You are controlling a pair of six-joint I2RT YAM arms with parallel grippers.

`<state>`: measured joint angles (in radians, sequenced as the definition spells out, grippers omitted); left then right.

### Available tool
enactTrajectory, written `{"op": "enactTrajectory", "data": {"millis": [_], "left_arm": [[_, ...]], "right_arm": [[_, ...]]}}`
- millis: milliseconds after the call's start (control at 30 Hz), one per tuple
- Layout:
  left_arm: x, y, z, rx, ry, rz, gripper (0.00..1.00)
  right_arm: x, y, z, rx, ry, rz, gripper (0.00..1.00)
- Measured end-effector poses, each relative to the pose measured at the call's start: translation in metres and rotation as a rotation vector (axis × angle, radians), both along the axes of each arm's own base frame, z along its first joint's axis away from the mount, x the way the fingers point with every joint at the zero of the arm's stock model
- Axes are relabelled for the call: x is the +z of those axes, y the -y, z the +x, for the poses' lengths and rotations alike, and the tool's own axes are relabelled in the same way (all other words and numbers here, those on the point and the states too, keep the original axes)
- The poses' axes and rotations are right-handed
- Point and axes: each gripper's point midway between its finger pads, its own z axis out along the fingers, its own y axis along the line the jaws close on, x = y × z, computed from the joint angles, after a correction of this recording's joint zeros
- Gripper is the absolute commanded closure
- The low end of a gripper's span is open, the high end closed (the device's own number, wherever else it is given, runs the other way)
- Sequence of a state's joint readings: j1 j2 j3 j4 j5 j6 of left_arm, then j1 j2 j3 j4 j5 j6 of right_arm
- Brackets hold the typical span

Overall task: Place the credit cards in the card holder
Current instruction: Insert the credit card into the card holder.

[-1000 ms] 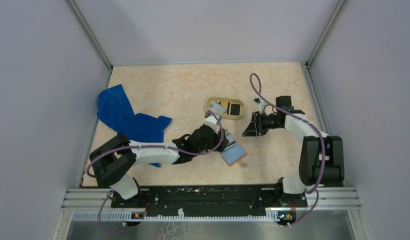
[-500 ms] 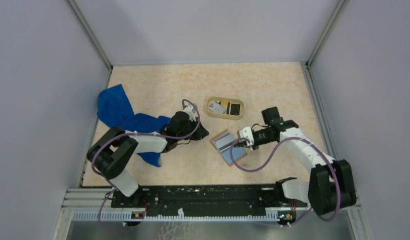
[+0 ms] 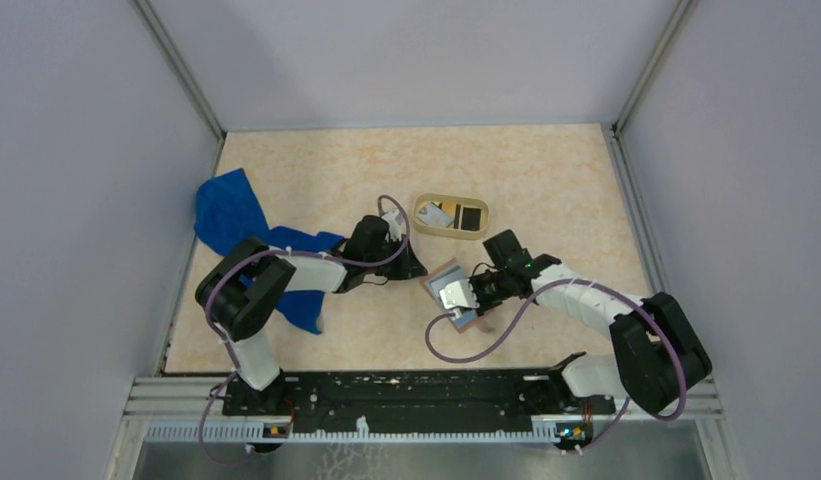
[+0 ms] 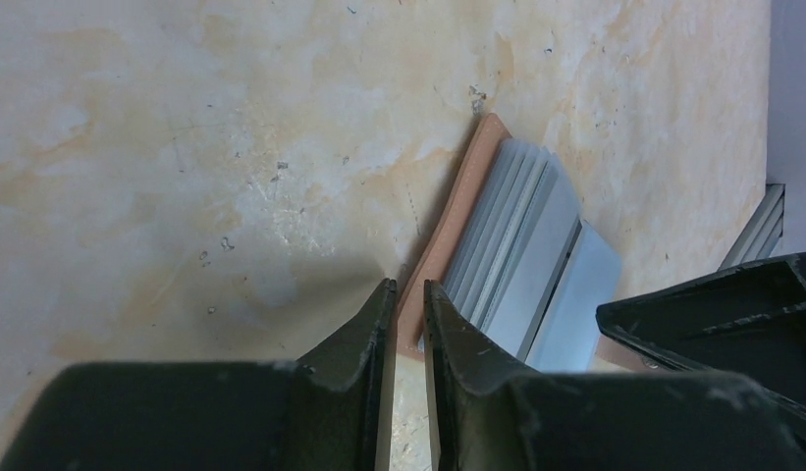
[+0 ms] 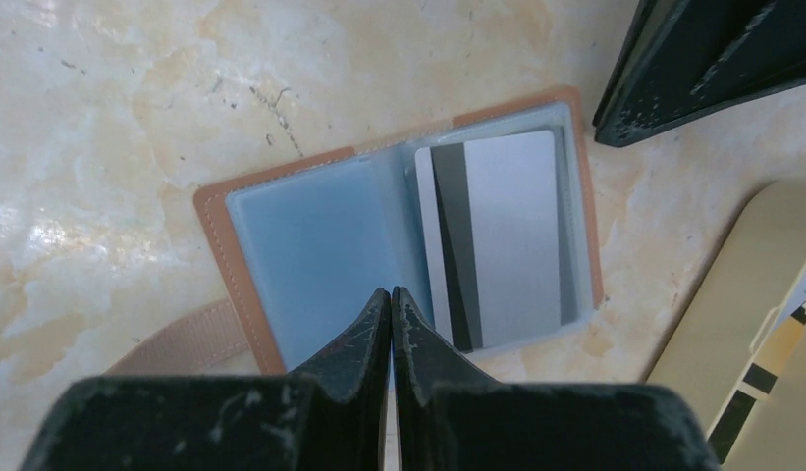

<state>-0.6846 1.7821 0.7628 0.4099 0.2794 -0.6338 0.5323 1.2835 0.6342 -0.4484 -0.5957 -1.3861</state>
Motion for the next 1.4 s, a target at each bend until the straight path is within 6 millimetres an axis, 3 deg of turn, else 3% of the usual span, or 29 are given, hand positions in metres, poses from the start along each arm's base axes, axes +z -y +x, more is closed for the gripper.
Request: {"op": "enactTrajectory", "data": {"millis": [167,533,1167,1400], "left_arm": [[-0.006,0.002,-0.005,-0.021,-0.034,0.006,0.78],[-0.007,0.005,-0.008,-0.045,-0.057,0.001,0.79],[-0.007,0.010,-0.011,-0.075,-0.077,-0.014,0.80],[-0.009,0.009,-0.014,-0.061,-0.088,-0.031,0.82]], "right_arm": [[-0.014,0.006,0.002,-0.022,0.016,-0.072,0.96],[-0.026,0.004,0.007,-0.011,0.067,-0.147,0.94],[-0.019,0.008,0.026,-0.127,0.158,-0.166,0.80],[-0.006,0.009,0.020,-0.204,0.091,-0.135,0.73]]}}
